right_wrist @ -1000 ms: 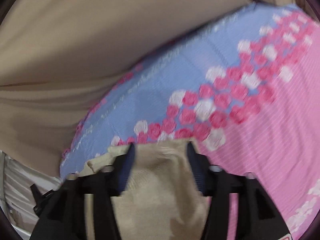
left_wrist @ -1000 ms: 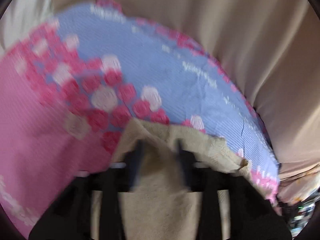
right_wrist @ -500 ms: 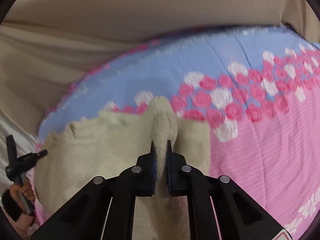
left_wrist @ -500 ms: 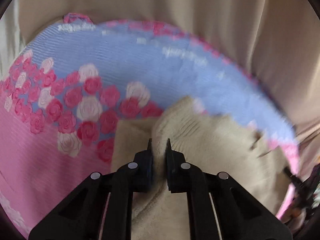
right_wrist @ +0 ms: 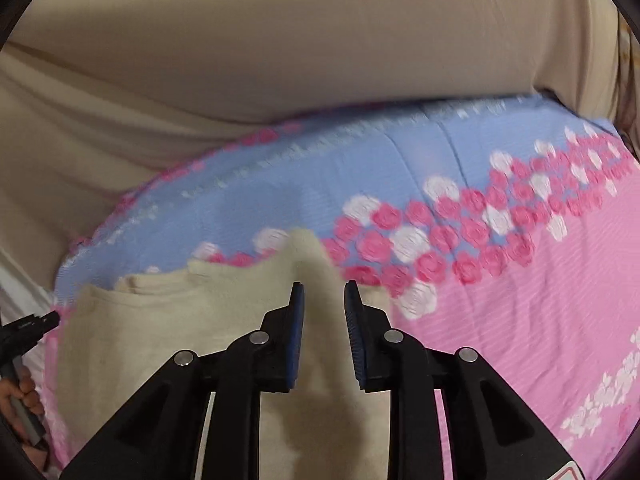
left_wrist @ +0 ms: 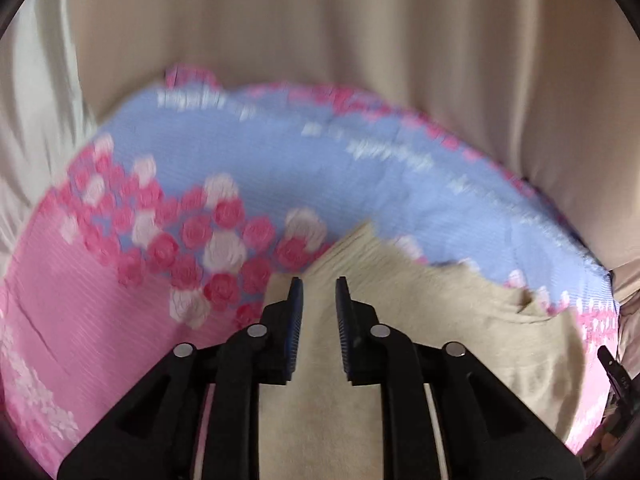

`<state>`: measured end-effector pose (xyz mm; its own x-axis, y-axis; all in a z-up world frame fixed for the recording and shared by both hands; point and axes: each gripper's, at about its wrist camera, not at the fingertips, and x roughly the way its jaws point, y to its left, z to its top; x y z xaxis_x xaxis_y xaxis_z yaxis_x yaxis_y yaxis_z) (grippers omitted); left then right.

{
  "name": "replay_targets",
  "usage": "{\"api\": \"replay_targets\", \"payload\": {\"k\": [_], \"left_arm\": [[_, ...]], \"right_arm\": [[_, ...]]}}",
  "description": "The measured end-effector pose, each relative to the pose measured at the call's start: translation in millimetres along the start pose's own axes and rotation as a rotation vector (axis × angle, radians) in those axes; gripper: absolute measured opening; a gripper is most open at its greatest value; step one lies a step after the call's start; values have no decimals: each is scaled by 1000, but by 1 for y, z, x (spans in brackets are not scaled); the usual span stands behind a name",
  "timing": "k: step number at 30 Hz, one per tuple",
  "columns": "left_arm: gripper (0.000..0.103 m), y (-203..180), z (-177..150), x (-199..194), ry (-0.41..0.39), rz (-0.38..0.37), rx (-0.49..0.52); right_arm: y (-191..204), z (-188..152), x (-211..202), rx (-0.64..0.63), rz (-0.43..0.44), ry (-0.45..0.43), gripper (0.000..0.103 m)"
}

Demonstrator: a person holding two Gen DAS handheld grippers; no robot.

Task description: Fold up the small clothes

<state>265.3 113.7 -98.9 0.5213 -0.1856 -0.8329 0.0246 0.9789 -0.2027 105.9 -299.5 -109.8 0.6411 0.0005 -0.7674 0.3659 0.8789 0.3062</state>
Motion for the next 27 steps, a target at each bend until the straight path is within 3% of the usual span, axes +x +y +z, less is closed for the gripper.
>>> {"api": "replay_targets", "payload": {"k": [2,4,6,8,9,11,12,13,17,20,23,24,25,27], "left_arm": [[36,-21,1,1,12,-51,30],[38,-41,-3,14,53,-73,83],[38,-59,-14,43,106,-25,150],[38,-58,-25,70,173,26,142],[37,-54,-27,75,187,27,123],[37,-49,-30,74,172,2,103],[37,-49,-29,70,171,1,104],[37,-50,-29,66,171,3,101],[38,-59,-35,48,155,-20,81],[38,-68,-43,50,175,2,107],[38,-67,-50,56,223,16,93],[38,-66,-51,55,218,20,95],[38,-66,-52,54,215,24,100],[39,-67,-53,54,211,30,106]], "right_arm": [[21,-2,14,-30,65,65,17],[44,-8,43,-71,101,150,14],[51,-17,76,-116,46,213,12],[34,-21,101,-103,-59,247,8],[20,-20,104,-58,-37,243,5],[10,-12,94,16,-60,225,0],[16,-9,84,9,-48,202,5],[27,-8,76,-11,-16,188,10],[87,-33,67,-134,146,253,11],[111,-67,93,-297,82,309,6],[95,-58,89,-191,86,295,0],[97,-51,79,-198,73,267,3],[100,-47,71,-214,85,252,12],[110,-49,65,-238,120,267,12]]}}
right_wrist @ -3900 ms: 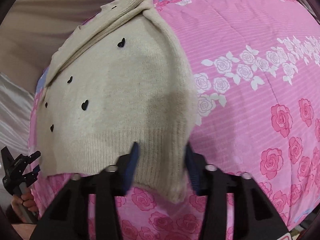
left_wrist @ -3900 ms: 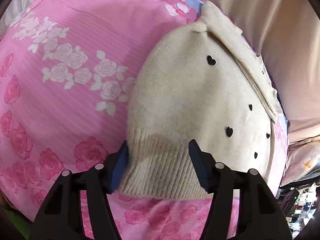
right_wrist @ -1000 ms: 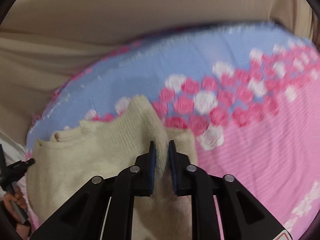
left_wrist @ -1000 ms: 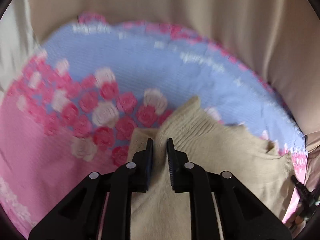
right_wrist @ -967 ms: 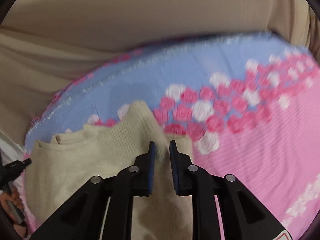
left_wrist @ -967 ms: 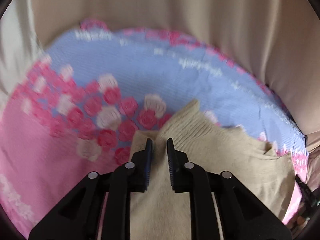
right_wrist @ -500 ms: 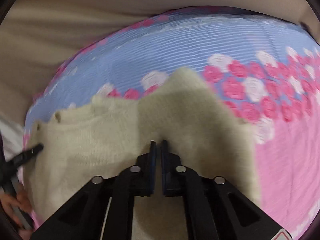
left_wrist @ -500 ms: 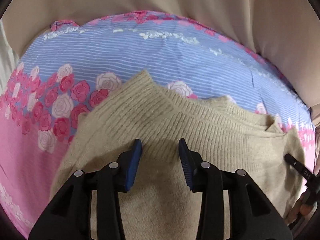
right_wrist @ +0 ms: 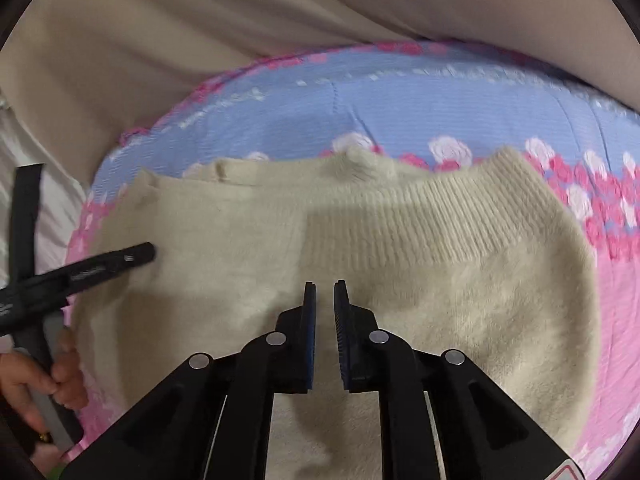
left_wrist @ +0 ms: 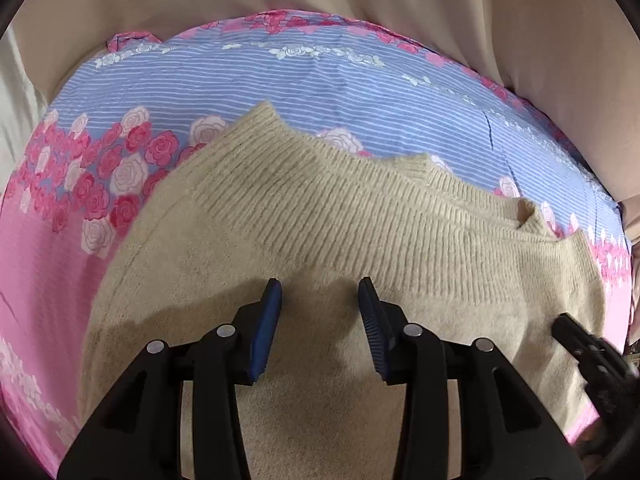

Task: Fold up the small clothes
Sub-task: 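Open both grippers and release the folded hem onto the sweater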

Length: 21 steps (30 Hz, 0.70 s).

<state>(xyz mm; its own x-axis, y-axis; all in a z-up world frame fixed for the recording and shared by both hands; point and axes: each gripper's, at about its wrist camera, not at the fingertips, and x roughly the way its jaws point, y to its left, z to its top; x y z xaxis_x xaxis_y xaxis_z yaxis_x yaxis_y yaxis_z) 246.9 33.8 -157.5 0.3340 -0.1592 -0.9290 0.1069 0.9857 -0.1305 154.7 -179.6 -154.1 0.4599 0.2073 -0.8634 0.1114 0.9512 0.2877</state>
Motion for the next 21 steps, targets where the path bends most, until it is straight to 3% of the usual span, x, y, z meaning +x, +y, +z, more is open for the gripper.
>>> {"api": "replay_targets", "payload": {"k": [2,4,5,8,10,11,13,16,17,19,20,21], "left_arm": [[39,-2,0,2,1,13,4],[39,-3,0,3,1,22,12],[39,-4,0,3,2,25,17],[39,-3,-2,3,6,29,36],[39,-1,-3,4,6,31,38],[39,0,-3,4,6,28,35],[39,1,-3,4,4,25,29],[39,4,-5,-7,0,10,13],[40,9,-7,-14,-15,-11,-7],[55,35,-18,-37,-74,-58,-96],[69,51,-25,-47,-101,-64,-151],[73,77,-39,-58,-126,-58,-239]], "right_arm": [[10,-8,6,-50,-12,22,12],[1,-12,19,-54,-82,56,12],[-14,-14,17,-19,-78,56,0],[-56,-21,-8,108,-96,9,0],[-90,-28,-25,165,-207,-10,5],[-108,-32,-32,206,-221,-13,3],[-144,-45,-54,327,-187,-32,0],[-154,-64,-80,375,-151,-49,11],[-155,-72,-84,372,-139,-44,31],[-147,-90,-87,376,-110,-40,65],[-145,-101,-89,378,-102,-37,65],[-146,-114,-84,394,-86,-21,65]]}}
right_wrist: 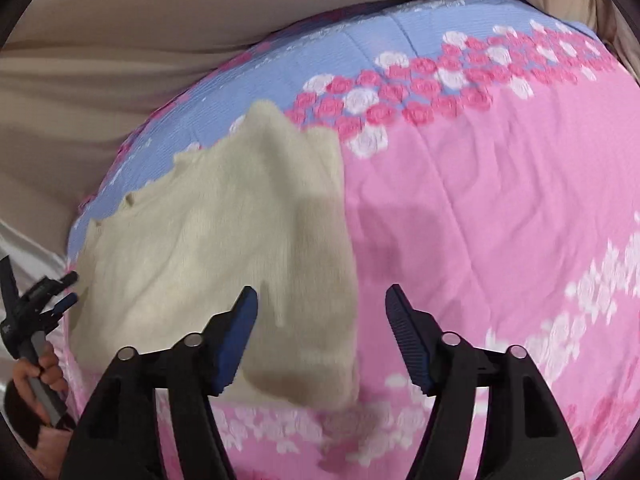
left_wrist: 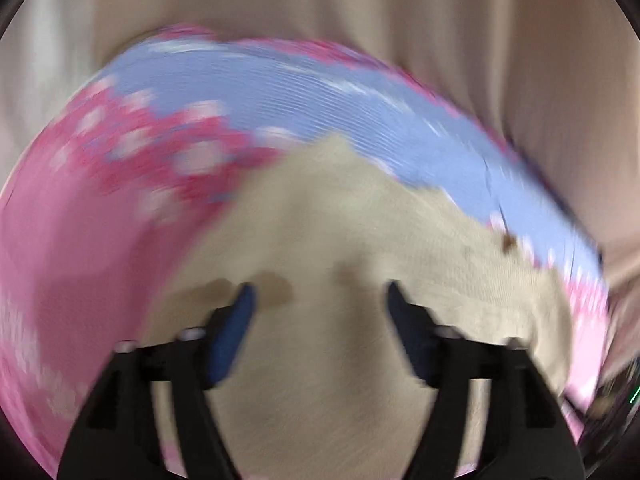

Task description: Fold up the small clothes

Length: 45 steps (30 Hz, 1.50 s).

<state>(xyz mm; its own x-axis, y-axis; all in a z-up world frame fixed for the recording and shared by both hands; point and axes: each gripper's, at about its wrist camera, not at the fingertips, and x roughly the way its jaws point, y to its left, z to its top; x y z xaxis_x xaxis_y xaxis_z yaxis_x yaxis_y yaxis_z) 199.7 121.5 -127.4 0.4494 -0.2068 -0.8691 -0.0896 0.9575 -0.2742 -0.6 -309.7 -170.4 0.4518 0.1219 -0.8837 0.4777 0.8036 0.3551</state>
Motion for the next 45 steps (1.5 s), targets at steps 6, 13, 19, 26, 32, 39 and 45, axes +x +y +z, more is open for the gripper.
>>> {"api": "replay_targets", "payload": {"k": [6,13,19,26,32,39,45], "left_arm": [[73,106,-37,3,96,-8,-355],[41,82,-44,19,104,-143,-287],[16,51,-24,-28,83,-264,-201],[13,32,-76,-41,223,-347,-109],[17,13,-149,-4,283,-193,-13],[21,-29,-137,-41,157,63,88],[21,-44,-133,-57,98,145,62]], "right_arm": [[-20,-24,22,217,188,0,71],[-8,-4,29,290,223,-11,32],[17,18,-55,114,156,-146,24],[-43,-15,-120,40,-104,-170,25],[-79,-60,-55,75,-218,-10,37],[-54,8,-90,-120,-205,-119,39],[-53,49,-85,-196,-134,-109,41]]}}
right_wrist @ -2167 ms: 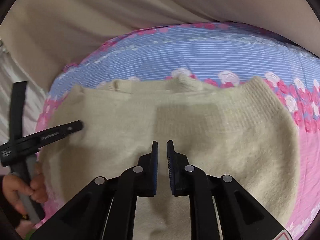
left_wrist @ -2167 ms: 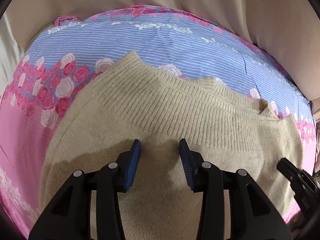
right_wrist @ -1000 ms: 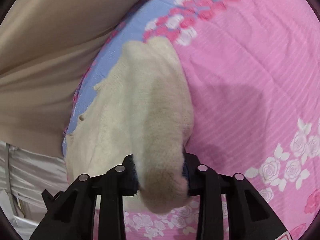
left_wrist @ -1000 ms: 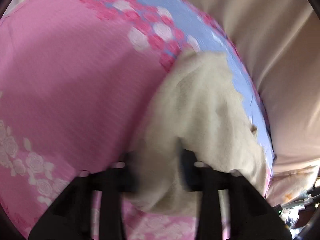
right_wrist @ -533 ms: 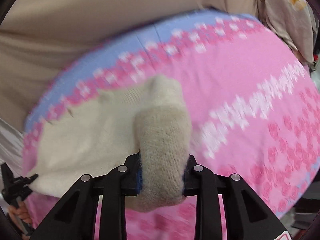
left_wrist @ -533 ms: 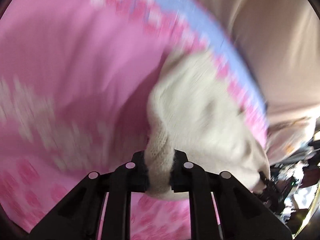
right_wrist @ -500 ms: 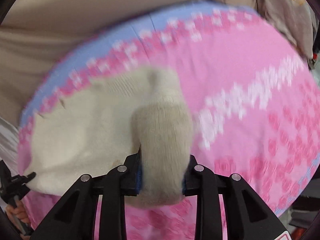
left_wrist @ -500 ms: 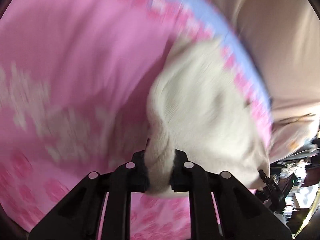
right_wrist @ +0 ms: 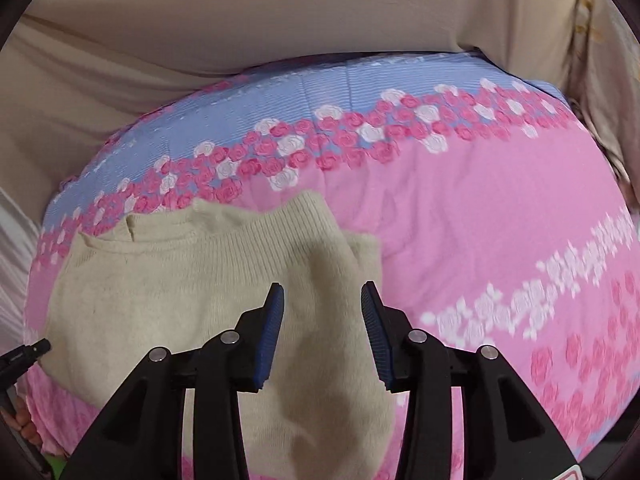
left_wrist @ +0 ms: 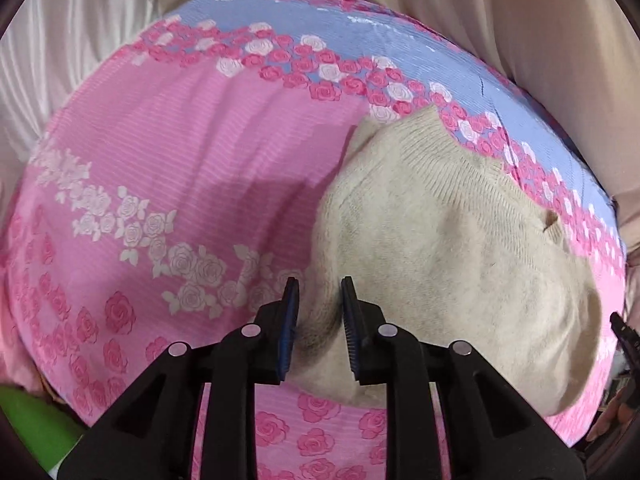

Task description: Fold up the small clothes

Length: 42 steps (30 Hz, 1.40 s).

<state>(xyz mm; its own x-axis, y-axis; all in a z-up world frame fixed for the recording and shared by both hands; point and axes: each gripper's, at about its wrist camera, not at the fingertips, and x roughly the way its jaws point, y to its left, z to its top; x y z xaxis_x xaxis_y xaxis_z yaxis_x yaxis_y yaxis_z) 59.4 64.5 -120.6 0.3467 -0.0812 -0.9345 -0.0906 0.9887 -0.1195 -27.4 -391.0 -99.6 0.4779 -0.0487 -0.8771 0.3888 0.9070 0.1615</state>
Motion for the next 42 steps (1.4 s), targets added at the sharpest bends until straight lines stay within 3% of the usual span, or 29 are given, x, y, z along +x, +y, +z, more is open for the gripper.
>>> {"api": "replay_targets", "payload": {"k": [7,10,13,15,19,24,26,27,30,33,35,37,39,41,42], "left_arm": [[21,-9,-7,-6,-14,65,9],[23,-13,-5,-4,-13,87,21],[39,-13,1,-1,-21,116,32],[41,-12,9,2,-25,121,38],[58,-18,32,13,-43,158,80],[58,-36,56,43,-36,217,183],[36,-41,60,58,-12,202,216],[12,-42,62,64,12,165,219],[8,-37,70,48,-26,102,161],[8,-31,79,42,-46,95,125],[8,-31,83,55,-32,134,132],[9,-28,85,77,30,172,137],[9,-23,82,73,51,159,102],[15,-22,78,53,-5,93,88],[31,-24,78,43,-32,48,94]], "right_arm": [[8,9,31,-3,42,42,47],[7,14,44,23,49,63,55],[4,16,54,70,58,88,56],[3,16,55,83,54,88,56],[3,14,61,107,59,110,57],[5,13,73,128,58,135,55],[12,14,76,89,45,151,7],[17,16,72,67,40,138,7],[25,25,37,41,49,23,6],[20,30,23,63,56,-32,6],[13,29,53,67,37,43,13],[4,18,89,78,-10,155,13],[2,15,74,118,2,96,13],[6,14,48,139,37,19,19],[10,13,36,141,58,-12,23]]}}
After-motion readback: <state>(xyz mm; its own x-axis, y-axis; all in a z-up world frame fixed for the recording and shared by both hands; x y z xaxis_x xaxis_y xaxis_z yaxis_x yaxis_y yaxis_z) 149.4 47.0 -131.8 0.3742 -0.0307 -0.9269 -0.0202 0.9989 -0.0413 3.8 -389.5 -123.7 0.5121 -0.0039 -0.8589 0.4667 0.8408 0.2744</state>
